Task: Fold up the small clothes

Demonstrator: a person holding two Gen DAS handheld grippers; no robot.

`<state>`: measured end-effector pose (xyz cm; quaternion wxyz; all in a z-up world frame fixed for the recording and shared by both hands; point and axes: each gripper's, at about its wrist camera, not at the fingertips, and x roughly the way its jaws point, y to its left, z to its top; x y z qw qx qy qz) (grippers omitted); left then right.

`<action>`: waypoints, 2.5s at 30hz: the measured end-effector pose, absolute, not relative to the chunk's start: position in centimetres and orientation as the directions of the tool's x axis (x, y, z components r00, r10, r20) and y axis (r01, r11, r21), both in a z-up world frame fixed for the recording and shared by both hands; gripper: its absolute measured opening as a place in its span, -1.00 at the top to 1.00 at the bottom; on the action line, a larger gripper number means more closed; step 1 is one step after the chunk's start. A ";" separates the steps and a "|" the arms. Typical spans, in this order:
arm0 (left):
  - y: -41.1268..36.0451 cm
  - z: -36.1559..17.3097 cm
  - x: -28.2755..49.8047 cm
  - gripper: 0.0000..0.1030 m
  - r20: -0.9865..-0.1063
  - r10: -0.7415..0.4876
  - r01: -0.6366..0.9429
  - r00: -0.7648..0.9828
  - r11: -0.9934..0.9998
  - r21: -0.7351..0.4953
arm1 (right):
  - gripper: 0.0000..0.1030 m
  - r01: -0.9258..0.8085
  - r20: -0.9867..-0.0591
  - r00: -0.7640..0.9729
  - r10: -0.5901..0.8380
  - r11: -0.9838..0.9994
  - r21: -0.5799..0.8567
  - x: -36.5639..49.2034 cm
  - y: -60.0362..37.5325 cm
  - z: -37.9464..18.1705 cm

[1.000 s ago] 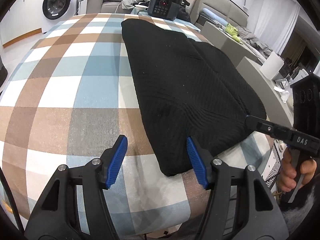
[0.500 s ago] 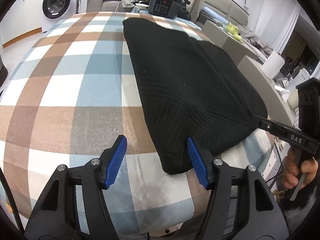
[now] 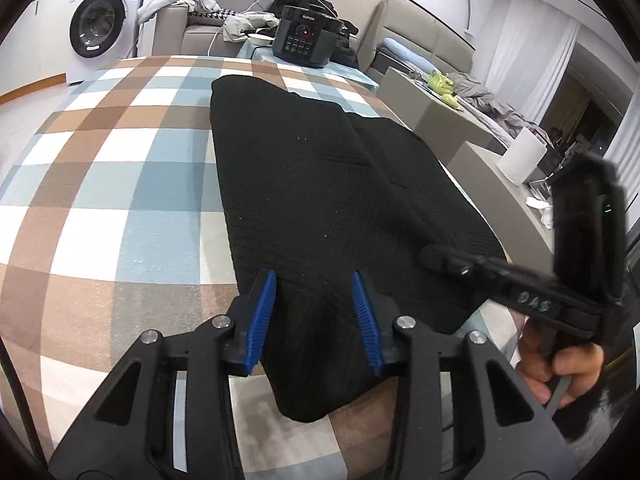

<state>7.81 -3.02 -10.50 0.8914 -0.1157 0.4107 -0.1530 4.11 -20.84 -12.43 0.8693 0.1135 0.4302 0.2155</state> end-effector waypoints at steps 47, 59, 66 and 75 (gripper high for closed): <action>-1.6 -9.0 8.3 0.18 -0.678 -0.383 0.136 0.627 0.911 -0.389 | 0.93 -0.267 -0.719 0.629 0.295 0.951 0.157 6.4 -23.9 -8.1; -3.0 -11.8 8.8 0.18 -0.746 -0.366 0.107 0.556 0.922 -0.373 | 0.53 -0.163 -0.742 0.525 0.417 0.905 0.394 6.6 -28.3 -12.6; -2.9 -11.6 8.8 0.18 -0.743 -0.365 0.112 0.560 0.923 -0.369 | 0.42 -0.103 -0.734 0.518 0.440 0.883 0.457 10.7 -28.1 -12.2; -1.4 -11.6 10.3 0.18 -0.738 -0.349 0.077 0.577 0.923 -0.377 | 0.77 -0.059 -0.806 0.487 0.336 0.933 0.354 18.8 -26.3 -13.1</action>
